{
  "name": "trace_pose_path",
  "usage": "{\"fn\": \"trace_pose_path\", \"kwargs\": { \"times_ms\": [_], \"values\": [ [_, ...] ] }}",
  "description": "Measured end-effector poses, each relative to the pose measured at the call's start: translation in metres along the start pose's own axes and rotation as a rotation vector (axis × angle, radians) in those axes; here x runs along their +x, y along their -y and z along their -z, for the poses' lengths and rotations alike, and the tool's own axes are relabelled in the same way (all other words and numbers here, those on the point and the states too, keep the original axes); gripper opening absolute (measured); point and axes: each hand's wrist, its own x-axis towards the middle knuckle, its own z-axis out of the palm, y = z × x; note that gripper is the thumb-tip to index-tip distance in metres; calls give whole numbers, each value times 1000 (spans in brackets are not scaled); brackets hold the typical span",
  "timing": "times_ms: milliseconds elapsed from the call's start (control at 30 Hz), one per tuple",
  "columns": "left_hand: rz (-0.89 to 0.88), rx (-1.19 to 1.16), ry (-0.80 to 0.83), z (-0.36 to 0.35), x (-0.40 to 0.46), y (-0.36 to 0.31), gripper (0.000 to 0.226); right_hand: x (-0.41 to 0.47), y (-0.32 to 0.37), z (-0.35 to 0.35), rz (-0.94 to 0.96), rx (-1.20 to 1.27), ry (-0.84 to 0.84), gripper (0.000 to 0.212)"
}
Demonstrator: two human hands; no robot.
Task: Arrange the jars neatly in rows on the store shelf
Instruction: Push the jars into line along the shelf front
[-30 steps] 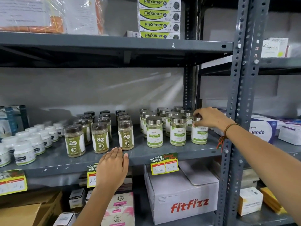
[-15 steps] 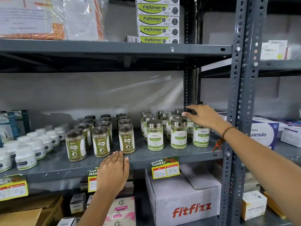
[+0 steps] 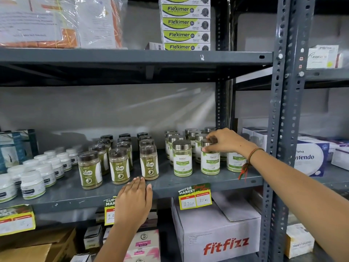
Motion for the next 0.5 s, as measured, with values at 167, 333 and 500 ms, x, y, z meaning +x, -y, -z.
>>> {"fn": "trace_pose_path", "kwargs": {
  "times_ms": [167, 333, 500],
  "values": [
    [-4, 6, -6, 0, 0, 0, 59, 1, -2, 0, -9, 4, 18, 72],
    [-11, 17, -13, -1, 0, 1, 57, 2, 4, 3, 7, 14, -34, 98],
    [-4, 13, -24, -4, 2, 1, 53, 7, 57, 8, 147, 90, -180, 104]
  ]
}}
